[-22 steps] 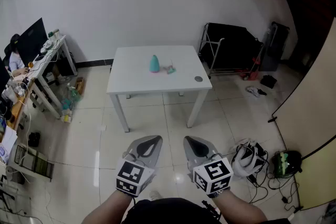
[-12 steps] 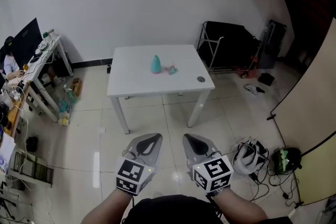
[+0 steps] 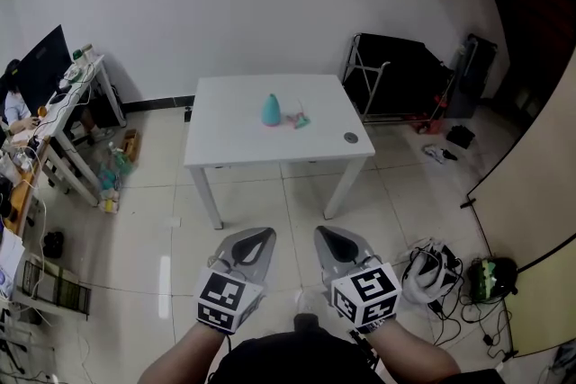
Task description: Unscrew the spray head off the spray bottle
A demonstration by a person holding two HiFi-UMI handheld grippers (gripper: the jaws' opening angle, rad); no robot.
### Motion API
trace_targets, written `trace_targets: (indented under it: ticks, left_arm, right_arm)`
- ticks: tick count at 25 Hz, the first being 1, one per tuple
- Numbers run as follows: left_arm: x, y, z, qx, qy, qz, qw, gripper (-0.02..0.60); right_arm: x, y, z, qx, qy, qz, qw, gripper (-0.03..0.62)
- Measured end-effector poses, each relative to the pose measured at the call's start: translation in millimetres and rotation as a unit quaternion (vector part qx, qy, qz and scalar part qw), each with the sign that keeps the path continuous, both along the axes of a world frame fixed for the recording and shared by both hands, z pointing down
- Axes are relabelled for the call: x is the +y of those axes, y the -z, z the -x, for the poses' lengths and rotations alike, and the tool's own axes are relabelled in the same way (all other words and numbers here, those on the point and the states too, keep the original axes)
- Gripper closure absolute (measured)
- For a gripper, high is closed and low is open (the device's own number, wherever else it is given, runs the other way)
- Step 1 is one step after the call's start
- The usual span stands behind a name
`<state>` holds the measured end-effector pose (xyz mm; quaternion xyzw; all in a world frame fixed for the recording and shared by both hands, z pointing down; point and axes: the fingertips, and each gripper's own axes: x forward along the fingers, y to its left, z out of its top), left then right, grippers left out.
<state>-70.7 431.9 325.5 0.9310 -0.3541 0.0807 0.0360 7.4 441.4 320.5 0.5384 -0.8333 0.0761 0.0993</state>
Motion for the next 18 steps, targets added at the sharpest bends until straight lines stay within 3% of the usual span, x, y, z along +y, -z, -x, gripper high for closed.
trace_targets:
  ticks: [18]
  left_arm:
    - [-111,-23,-65,-0.035,0.023,0.021,0.9989,0.566]
  right_arm:
    - [-111,-25,-72,-0.021,0.015,0.025,0.999,0.603]
